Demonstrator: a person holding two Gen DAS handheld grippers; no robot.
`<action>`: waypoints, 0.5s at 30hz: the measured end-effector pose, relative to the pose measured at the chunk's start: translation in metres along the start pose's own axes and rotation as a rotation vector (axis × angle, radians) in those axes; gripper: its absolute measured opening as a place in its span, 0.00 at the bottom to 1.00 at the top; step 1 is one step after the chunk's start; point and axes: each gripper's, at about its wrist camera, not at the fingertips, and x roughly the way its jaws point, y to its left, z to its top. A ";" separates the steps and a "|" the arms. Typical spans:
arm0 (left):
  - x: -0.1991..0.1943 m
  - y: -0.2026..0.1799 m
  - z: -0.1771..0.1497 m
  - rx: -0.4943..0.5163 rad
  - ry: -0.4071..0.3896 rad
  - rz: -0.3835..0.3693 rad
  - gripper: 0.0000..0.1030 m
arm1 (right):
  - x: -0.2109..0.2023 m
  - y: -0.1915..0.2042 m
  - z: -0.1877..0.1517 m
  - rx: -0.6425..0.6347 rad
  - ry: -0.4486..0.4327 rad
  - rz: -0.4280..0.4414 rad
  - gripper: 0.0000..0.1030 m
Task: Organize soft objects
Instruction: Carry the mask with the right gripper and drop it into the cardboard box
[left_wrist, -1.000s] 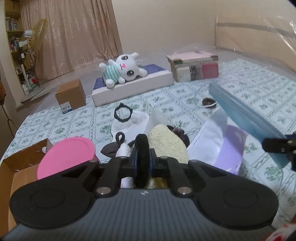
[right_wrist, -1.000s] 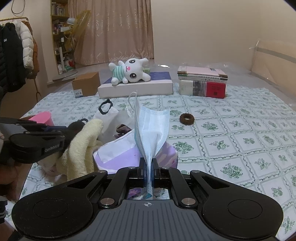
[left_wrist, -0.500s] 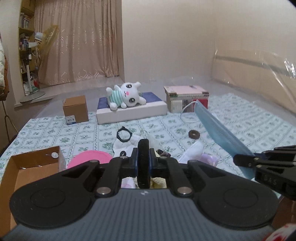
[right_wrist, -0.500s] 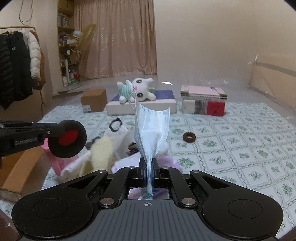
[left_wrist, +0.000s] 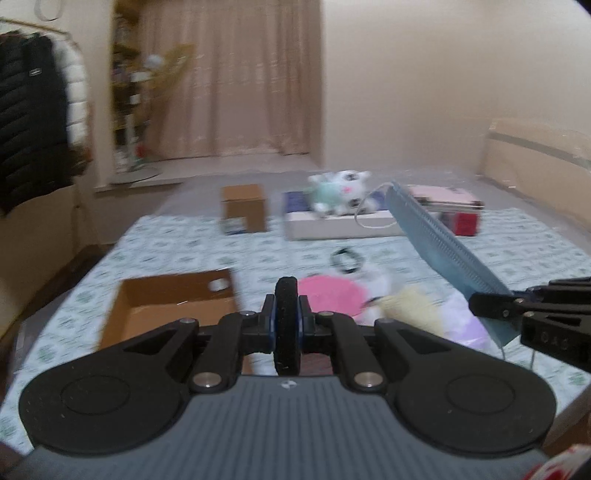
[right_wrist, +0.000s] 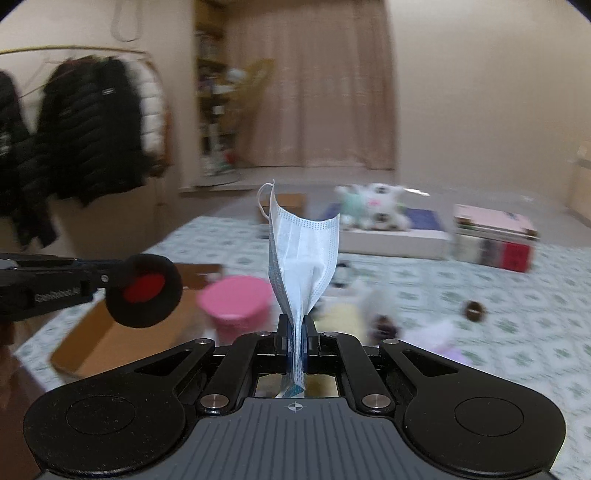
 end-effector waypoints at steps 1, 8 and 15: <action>0.000 0.011 -0.003 -0.010 0.007 0.024 0.09 | 0.007 0.010 0.001 -0.012 0.007 0.028 0.05; 0.004 0.085 -0.022 -0.094 0.052 0.148 0.09 | 0.070 0.078 0.005 -0.107 0.063 0.179 0.04; 0.029 0.127 -0.038 -0.127 0.109 0.183 0.09 | 0.131 0.121 -0.004 -0.126 0.141 0.249 0.04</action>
